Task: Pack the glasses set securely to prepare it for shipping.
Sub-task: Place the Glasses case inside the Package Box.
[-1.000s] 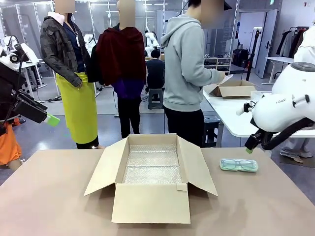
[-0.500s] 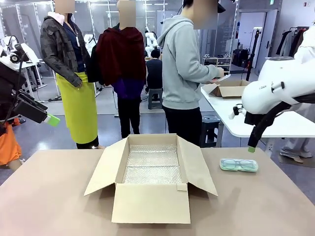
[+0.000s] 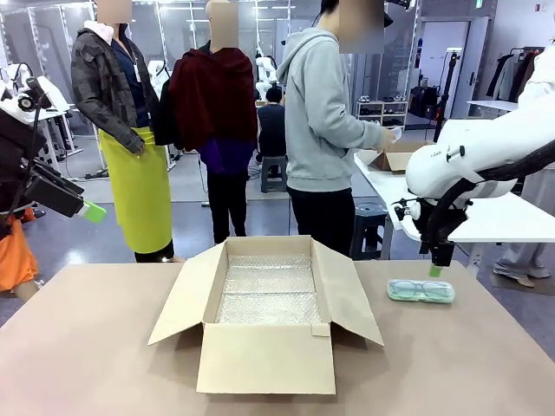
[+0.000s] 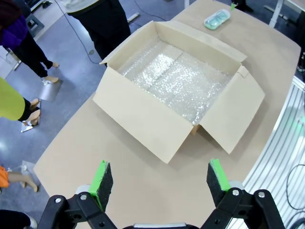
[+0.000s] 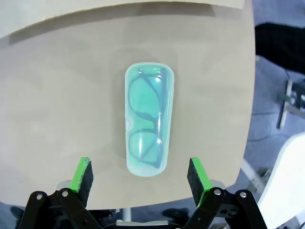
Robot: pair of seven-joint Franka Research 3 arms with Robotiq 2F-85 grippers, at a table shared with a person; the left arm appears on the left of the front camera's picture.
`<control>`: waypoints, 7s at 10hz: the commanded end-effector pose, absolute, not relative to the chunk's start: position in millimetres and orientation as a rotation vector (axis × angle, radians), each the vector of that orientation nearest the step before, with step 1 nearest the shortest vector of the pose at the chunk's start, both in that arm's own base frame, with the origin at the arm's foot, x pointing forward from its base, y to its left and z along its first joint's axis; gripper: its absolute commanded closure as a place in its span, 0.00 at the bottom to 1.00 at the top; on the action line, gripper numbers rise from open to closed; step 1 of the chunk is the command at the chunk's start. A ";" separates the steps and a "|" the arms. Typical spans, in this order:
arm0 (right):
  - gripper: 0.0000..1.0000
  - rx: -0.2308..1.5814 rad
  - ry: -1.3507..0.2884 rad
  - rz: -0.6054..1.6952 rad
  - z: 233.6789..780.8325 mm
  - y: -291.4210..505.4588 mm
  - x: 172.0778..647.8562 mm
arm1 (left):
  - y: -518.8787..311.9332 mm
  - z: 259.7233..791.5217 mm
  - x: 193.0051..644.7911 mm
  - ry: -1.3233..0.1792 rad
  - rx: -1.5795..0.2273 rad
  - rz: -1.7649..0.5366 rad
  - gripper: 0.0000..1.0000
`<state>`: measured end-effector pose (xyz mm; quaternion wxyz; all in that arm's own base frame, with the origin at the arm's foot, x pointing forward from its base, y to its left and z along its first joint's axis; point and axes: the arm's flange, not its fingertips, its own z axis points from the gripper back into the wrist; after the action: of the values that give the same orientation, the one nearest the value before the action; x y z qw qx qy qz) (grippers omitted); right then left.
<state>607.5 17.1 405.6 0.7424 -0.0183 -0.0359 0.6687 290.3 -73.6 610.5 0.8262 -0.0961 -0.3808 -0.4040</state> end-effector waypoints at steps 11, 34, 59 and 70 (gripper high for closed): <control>0.00 0.004 -0.037 1.436 335.5 10.1 626.9 | -73.4 611.0 289.6 -0.812 -0.205 -0.859 0.00; 0.55 0.029 -0.148 1.349 443.0 42.6 563.2 | -73.4 611.0 289.6 -0.812 -0.205 -0.859 0.00; 0.36 -0.030 -0.144 1.670 351.1 389.0 642.6 | -73.4 611.0 289.6 -0.812 -0.205 -0.859 0.00; 0.00 -0.010 -0.091 1.660 346.0 388.8 641.2 | -73.4 611.0 289.6 -0.812 -0.205 -0.859 0.00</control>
<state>642.5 382.9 339.0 0.6633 0.0064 -0.0482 0.7467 290.5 -73.9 610.8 0.8261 -0.0958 -0.3808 -0.4042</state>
